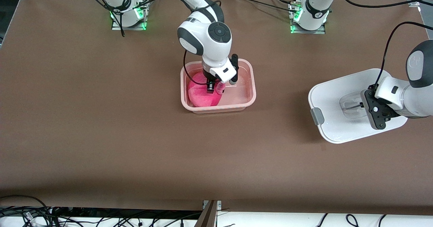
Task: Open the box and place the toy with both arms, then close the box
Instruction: 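Carry the pink toy into the pink box with the right gripper and release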
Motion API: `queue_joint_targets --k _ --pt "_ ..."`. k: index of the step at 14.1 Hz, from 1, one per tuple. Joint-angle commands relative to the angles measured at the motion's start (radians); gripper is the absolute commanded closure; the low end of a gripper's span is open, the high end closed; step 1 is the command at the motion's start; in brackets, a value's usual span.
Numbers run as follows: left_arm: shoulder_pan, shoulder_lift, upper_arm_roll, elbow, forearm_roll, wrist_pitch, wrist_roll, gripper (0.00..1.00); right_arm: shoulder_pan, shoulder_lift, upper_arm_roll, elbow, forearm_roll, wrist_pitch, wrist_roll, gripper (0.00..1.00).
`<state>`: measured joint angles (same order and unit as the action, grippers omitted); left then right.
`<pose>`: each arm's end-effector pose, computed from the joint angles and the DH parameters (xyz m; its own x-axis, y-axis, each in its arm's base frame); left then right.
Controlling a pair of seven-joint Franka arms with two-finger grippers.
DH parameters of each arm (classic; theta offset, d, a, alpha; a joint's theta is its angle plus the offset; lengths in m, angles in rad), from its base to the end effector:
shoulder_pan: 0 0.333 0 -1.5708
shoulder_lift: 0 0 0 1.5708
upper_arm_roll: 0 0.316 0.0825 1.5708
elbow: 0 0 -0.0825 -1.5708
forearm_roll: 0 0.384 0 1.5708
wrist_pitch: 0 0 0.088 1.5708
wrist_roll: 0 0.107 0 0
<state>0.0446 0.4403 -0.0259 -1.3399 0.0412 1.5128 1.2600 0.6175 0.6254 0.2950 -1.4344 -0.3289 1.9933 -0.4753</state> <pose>0.6584 0.0199 0.4582 0.3069 -0.9455 -0.1086 -0.9142 -0.3246 0.2425 0.4805 0.5257 0.3350 0.0953 0.9911 -0.0934 0.9921 -0.0869 0.0902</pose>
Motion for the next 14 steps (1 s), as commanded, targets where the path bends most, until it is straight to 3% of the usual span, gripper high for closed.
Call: queue_joint_targets --k 1,6,11,14 --pt "0.003 0.000 -0.009 0.015 0.036 -0.017 0.015 1.00 0.021 0.002 0.004 0.032 -0.010 0.010 0.080 0.00" --pt "-0.003 0.000 -0.011 0.015 0.036 -0.017 0.015 1.00 0.022 0.008 0.001 0.058 0.036 0.013 0.090 0.00" --pt "-0.002 0.000 -0.011 0.013 0.032 -0.017 0.015 1.00 0.042 0.106 -0.002 0.061 0.030 0.165 0.184 0.00" --pt "-0.003 0.000 -0.011 0.013 0.029 -0.019 0.015 1.00 0.041 0.109 -0.002 0.063 0.030 0.200 0.221 0.00"
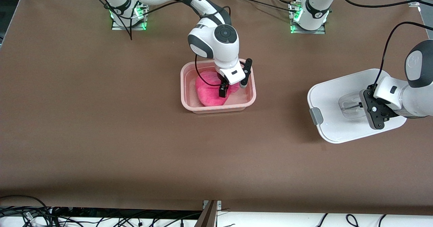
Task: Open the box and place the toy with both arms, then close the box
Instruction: 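Carry the pink toy into the pink box with the right gripper and release, then withdraw the right gripper while the left gripper carries the lid toward the box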
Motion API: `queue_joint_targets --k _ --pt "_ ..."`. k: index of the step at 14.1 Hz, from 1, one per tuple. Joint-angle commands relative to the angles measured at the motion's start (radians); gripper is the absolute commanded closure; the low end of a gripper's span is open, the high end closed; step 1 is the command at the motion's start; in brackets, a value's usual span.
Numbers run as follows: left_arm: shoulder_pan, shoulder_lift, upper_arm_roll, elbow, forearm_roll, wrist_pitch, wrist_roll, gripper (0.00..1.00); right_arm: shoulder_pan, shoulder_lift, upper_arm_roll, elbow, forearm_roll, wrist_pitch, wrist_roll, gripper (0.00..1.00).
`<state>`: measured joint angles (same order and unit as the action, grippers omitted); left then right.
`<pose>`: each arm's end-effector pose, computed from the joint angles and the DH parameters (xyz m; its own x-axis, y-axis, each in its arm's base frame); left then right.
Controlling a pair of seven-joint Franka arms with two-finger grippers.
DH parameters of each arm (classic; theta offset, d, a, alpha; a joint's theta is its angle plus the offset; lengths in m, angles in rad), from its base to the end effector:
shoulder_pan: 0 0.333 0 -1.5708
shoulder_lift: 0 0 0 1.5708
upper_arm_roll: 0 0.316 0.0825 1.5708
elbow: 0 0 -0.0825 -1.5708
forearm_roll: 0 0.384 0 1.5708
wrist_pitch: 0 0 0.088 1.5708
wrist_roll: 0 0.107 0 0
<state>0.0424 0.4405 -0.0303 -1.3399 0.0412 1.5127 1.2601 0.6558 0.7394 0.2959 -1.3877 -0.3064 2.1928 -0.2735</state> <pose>0.6585 0.0161 0.4581 0.3009 -0.9476 -0.1069 -0.9162 -0.3184 0.2433 0.4756 0.5674 0.2936 0.2550 0.9640 0.0758 0.9609 -0.2614 0.0911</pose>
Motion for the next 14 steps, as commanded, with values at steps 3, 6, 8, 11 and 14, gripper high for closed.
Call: queue_joint_targets --k 3,6,8,11,14 --pt "-0.003 0.000 -0.008 0.013 0.029 -0.017 0.015 1.00 -0.047 -0.095 -0.003 0.018 0.021 -0.108 0.023 0.00" --pt "-0.034 -0.002 -0.023 0.016 0.022 -0.020 0.009 1.00 -0.198 -0.222 -0.003 0.018 0.046 -0.182 0.011 0.00" --pt "-0.108 -0.005 -0.026 0.018 0.006 -0.020 0.001 1.00 -0.283 -0.287 -0.012 0.015 0.082 -0.205 0.010 0.00" --pt "-0.254 -0.008 -0.026 0.018 -0.088 -0.019 -0.069 1.00 -0.396 -0.430 -0.041 -0.002 0.183 -0.358 0.014 0.00" --pt "-0.441 -0.003 -0.026 0.019 -0.115 -0.003 -0.258 1.00 -0.447 -0.593 -0.174 -0.092 0.305 -0.494 0.026 0.00"
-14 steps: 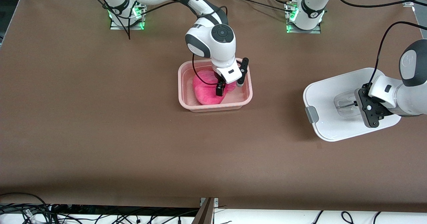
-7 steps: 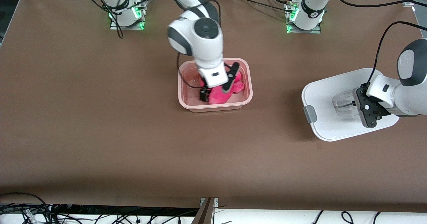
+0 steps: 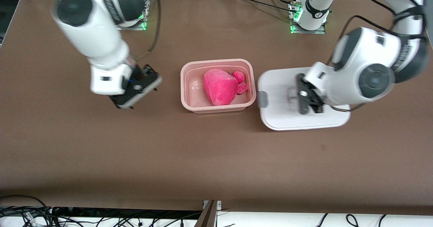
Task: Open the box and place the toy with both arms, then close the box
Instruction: 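Withdraw the right gripper while the left gripper carries the lid toward the box, then lower the white lid onto the box with the left gripper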
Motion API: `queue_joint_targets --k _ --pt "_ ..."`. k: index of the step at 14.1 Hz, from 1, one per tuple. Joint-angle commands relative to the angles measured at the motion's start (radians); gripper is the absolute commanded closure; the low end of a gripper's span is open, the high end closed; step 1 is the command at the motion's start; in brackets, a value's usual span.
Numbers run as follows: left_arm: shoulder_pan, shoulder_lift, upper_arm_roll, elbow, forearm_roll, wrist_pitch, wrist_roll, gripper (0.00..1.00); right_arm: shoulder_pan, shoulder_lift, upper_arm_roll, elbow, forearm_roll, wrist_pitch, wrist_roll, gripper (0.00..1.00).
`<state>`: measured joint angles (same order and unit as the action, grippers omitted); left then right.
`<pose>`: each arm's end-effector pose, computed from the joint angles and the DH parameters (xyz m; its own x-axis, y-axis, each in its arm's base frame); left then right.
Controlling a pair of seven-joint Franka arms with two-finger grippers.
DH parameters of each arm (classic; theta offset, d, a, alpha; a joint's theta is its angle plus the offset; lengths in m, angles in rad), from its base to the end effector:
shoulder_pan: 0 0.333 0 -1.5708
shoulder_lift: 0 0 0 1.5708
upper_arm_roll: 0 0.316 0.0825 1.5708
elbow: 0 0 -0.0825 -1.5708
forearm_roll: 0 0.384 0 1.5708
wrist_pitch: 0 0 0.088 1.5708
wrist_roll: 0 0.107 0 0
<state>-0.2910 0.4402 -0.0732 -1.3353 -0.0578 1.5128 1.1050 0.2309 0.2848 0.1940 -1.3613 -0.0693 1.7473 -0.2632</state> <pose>0.6167 -0.2328 0.4613 0.1032 -0.9939 -0.0377 -0.9565 -0.1096 0.2702 0.6059 0.2476 0.5717 0.7686 0.6321 0.0986 0.6314 -0.7743 0.0420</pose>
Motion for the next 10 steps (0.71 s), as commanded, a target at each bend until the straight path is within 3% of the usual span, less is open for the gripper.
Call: queue_joint_targets --k 1,3,4,6,10 --pt "-0.159 0.002 0.016 0.018 -0.017 0.024 -0.160 1.00 -0.022 -0.195 -0.115 -0.168 0.087 -0.074 0.016 0.00" --pt "-0.256 0.008 0.016 0.018 -0.028 0.066 -0.258 1.00 -0.022 -0.309 -0.184 -0.272 0.092 -0.094 0.022 0.00" --pt "-0.299 0.017 0.016 0.016 -0.031 0.084 -0.290 1.00 -0.024 -0.325 -0.209 -0.275 0.094 -0.136 0.047 0.00" --pt "-0.362 0.031 0.018 0.013 -0.028 0.122 -0.335 1.00 -0.022 -0.329 -0.258 -0.256 0.095 -0.209 0.062 0.00" --pt "-0.404 0.084 0.018 0.010 -0.028 0.245 -0.344 1.00 -0.024 -0.331 -0.309 -0.249 0.092 -0.223 0.061 0.00"
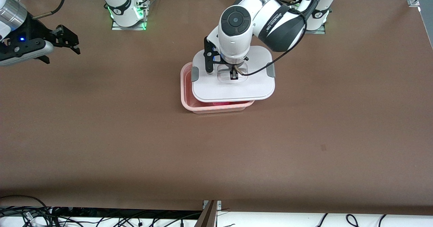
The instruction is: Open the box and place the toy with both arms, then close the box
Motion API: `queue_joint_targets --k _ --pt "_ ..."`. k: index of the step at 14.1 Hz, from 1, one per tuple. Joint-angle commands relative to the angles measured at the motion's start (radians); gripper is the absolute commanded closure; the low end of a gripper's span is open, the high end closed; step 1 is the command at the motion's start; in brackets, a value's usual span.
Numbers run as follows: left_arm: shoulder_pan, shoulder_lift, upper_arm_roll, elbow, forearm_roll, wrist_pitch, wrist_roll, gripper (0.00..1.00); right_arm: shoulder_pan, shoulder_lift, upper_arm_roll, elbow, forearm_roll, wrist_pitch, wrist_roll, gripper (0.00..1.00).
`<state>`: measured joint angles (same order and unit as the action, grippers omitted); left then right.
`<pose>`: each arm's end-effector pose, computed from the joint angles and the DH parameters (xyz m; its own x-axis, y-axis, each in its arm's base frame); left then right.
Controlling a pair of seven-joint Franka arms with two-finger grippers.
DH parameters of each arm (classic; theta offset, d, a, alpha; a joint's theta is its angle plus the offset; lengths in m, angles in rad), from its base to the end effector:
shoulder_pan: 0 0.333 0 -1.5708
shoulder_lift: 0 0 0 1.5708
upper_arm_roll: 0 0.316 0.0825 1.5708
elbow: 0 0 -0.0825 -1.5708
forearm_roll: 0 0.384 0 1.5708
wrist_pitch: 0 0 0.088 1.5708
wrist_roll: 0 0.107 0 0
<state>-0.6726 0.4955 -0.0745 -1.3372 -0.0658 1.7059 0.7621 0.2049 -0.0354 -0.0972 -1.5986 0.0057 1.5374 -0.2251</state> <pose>0.5078 -0.4654 0.4359 0.0794 -0.9966 -0.0228 -0.9840 -0.0820 0.1583 0.5368 0.0577 0.6278 0.9447 0.3270 -0.0233 0.3267 -0.9450 -0.0147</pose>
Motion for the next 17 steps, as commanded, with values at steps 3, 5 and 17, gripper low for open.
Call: queue_joint_targets --k 3,5,17 --pt "-0.057 0.073 0.019 0.010 -0.009 0.121 -0.021 1.00 0.002 0.006 -0.021 0.035 0.005 -0.032 0.015 0.00" --pt "-0.077 0.087 0.019 0.007 -0.003 0.144 -0.036 1.00 0.001 0.009 -0.021 0.035 0.004 -0.045 0.009 0.00" --pt "-0.082 0.124 0.021 -0.010 0.020 0.152 -0.084 1.00 -0.001 0.020 -0.035 0.032 0.016 -0.053 0.033 0.00"
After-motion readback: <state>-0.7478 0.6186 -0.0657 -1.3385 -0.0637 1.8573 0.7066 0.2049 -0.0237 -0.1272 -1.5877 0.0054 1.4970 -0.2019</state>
